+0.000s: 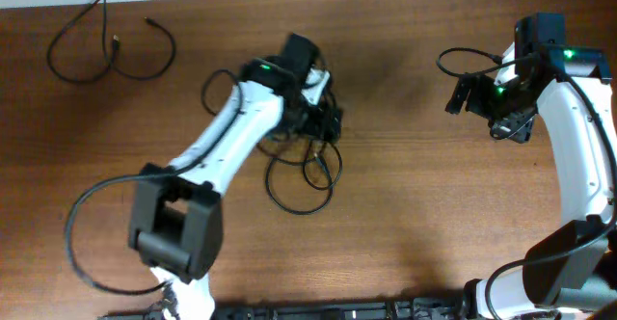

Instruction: Untangle cables

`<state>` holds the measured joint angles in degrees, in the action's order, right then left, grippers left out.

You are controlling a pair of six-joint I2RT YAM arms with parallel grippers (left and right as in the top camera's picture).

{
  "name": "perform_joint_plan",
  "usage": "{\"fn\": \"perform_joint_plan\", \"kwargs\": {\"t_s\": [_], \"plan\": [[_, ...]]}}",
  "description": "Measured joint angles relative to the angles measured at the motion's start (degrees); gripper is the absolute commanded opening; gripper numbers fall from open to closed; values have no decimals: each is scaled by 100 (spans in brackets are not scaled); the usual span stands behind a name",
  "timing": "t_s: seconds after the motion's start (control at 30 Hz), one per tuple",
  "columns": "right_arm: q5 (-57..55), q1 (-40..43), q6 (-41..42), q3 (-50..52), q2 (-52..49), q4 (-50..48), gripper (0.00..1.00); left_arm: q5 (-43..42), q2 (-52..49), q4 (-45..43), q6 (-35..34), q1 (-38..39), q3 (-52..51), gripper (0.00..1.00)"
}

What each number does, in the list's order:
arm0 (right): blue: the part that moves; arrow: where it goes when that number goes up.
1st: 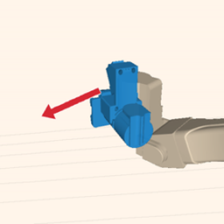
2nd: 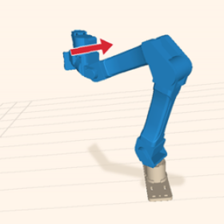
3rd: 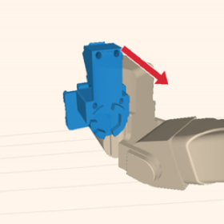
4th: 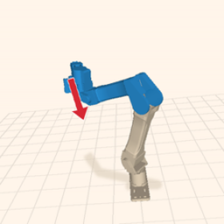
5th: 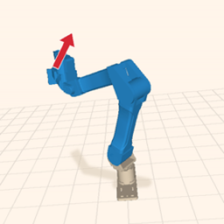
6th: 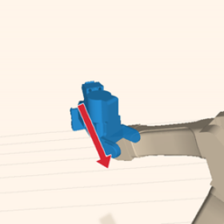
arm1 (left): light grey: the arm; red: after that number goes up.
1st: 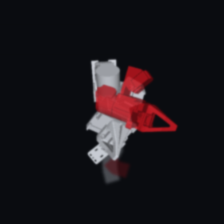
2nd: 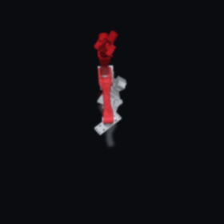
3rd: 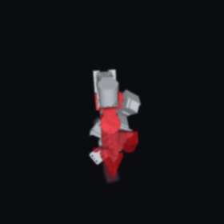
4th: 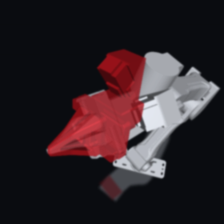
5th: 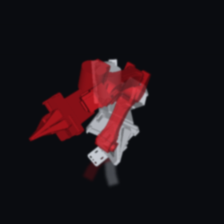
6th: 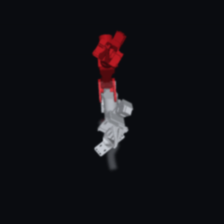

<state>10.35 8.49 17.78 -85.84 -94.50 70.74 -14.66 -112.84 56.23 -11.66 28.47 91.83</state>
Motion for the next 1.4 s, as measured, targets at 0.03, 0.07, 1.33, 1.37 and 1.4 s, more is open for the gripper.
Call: {"fn": "perform_joint_plan", "kwargs": {"t_s": [0.03, 0.07, 1.33, 1.37, 1.4], "plan": [[-2, 0, 0, 2, 0, -2, 98, 155, -94, 15, -168, 144, -7, 90], [0, 0, 0, 2, 0, -2, 98, 212, -111, 15, -343, 199, -7, 89], [0, 0, 2, 2, 0, 4, 98, 2785, 975, 1585, -1130, 868, 4188, 0], [-2, 0, -2, 2, 0, 7, 98, 2844, 1161, 1384, -1130, 857, 4205, 0], [0, 0, -2, 2, 0, 0, 98, 2863, 1296, 1270, -1130, 822, 4223, 0]]}}
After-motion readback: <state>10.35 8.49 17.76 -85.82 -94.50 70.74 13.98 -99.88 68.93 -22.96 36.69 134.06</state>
